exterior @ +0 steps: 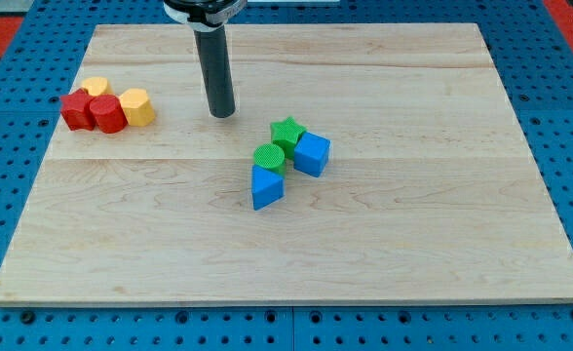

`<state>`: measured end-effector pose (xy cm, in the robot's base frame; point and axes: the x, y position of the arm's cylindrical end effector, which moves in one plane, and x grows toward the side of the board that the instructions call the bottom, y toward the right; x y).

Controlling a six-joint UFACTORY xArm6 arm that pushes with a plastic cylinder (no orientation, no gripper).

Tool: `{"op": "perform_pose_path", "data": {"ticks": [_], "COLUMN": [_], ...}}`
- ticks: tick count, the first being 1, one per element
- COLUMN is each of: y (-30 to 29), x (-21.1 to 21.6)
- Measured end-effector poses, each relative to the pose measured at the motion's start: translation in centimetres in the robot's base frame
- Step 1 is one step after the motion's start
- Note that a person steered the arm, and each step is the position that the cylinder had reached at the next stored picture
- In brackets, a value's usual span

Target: Point your arm towards the red star

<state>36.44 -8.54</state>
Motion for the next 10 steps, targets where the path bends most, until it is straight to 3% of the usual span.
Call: {"op": "perform_pose_path", "data": {"ticks": [3, 4, 6, 8, 10], "y": [0.1, -0.1, -10.6, -16.5, -18.0], "x": [0.1, 3.7, 7.2, 5.7, 3.2]}}
